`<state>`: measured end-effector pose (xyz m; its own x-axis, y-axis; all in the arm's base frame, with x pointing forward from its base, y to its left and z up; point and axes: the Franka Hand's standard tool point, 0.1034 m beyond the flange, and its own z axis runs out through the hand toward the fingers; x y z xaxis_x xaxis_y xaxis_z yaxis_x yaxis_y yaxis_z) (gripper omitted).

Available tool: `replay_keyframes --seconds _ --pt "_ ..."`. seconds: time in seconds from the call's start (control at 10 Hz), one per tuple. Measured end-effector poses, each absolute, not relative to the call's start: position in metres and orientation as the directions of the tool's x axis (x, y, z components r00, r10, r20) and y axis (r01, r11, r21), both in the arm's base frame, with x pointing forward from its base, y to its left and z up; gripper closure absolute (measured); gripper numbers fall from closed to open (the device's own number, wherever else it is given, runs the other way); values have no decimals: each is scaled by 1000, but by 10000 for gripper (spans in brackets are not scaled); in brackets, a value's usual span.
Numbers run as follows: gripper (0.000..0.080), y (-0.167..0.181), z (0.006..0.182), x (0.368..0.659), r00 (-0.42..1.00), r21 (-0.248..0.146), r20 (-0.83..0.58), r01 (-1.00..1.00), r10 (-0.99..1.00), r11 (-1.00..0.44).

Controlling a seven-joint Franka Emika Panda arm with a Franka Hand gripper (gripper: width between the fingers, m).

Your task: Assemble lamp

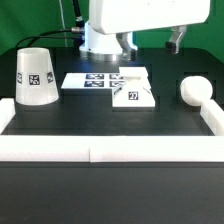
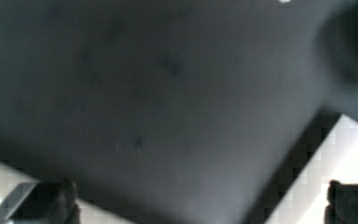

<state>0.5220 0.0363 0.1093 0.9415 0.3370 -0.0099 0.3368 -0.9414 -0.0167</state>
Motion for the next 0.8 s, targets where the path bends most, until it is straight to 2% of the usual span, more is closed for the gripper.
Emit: replay_keyframes --seconds 0.1,0.5,0.6,0.8 --pt "100 33 102 512 965 -23 -15 263 263 -965" --pt "100 40 104 516 1000 -34 -17 18 18 -999" --pt "100 40 104 515 1000 -34 -19 0 1 -999" --pt "100 34 97 495 999 -33 -43 -9 -7 -999"
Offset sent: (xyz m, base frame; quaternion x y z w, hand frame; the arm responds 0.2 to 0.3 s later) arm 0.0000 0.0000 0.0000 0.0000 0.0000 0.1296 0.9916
